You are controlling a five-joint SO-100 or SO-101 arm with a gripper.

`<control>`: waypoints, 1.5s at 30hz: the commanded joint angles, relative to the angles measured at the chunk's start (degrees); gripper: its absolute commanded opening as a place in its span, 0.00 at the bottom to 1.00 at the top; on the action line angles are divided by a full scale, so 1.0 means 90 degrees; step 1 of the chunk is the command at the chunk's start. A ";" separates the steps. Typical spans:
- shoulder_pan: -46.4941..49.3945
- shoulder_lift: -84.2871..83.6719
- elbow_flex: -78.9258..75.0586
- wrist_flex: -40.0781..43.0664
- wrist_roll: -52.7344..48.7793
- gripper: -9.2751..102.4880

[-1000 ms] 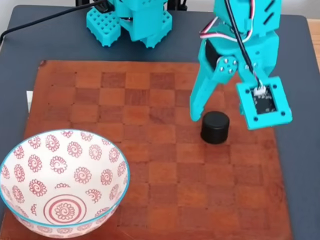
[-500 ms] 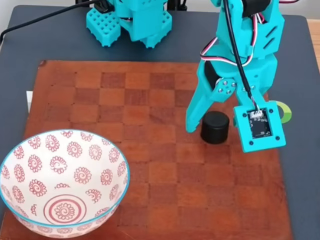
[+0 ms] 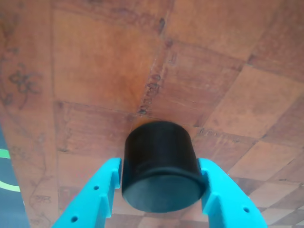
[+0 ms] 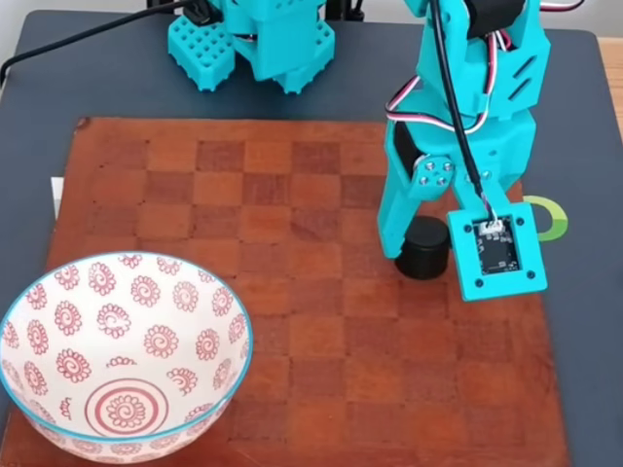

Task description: Grasp a black cylinder and put it in a bowl.

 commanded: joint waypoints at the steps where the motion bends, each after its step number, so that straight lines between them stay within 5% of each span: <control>1: 0.0049 0.0156 -0.0215 0.0029 0.0039 0.25; 26: 0.0039 0.0049 -0.0986 0.0723 0.0039 0.22; 33: 0.0029 0.0049 -0.0986 0.0713 0.0029 0.32; 45: -0.0039 -0.0557 -0.1113 0.0664 0.0039 0.32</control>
